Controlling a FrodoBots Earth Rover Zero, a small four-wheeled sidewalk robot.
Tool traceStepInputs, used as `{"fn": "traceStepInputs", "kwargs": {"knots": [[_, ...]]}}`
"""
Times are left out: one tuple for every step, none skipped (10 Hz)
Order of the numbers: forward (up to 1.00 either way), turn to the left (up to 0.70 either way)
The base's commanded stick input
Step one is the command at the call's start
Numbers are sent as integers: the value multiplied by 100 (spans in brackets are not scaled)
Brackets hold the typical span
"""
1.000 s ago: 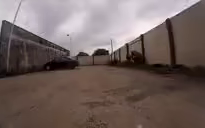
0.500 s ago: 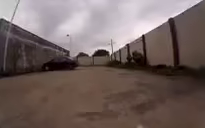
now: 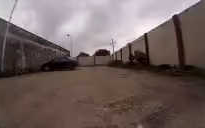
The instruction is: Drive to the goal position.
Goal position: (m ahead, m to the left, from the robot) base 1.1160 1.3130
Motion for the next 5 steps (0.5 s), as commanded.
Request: {"fn": "traceStepInputs", "kwargs": {"knots": [[70, 0], [70, 0], [70, 0], [70, 0], [70, 0]]}}
